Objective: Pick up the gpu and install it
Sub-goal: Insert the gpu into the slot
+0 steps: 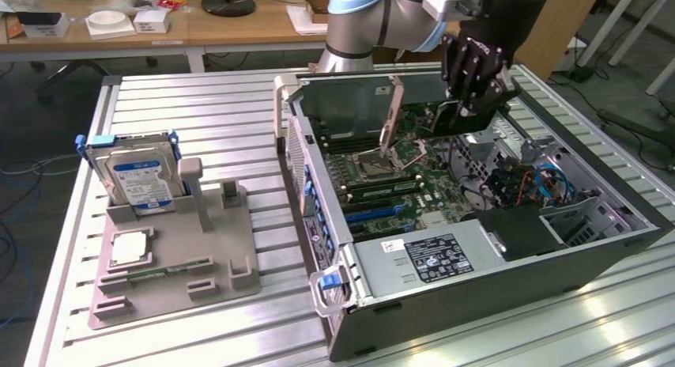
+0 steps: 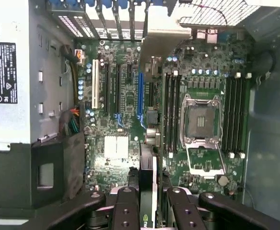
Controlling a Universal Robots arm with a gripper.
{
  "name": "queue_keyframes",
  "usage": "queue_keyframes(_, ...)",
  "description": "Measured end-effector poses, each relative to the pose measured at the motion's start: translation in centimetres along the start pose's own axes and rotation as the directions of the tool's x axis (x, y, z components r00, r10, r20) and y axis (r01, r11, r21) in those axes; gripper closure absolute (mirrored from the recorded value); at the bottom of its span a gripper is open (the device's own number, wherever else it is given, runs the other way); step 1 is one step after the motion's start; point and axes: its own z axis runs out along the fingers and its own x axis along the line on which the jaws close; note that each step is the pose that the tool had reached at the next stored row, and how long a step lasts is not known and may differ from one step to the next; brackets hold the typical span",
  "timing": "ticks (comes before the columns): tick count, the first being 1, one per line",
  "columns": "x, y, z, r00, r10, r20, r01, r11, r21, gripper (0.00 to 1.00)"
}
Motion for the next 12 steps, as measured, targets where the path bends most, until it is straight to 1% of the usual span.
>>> queue_keyframes(4,0.0,0.02,0.74,0.9984,0.056,-0.0009,-0.056,0.9984,0.0011,0.73)
queue_keyframes(7,0.2,0.12,1.27,0.9981,0.062,-0.0011,-0.062,0.9981,0.0012,0.73)
queue_keyframes(10,0.2,0.40,1.81,0.9981,0.062,-0.0011,-0.062,0.9981,0.0012,0.73)
queue_keyframes(12,0.4,0.40,2.17,0.9981,0.061,-0.0011,-0.061,0.9981,0.0012,0.73)
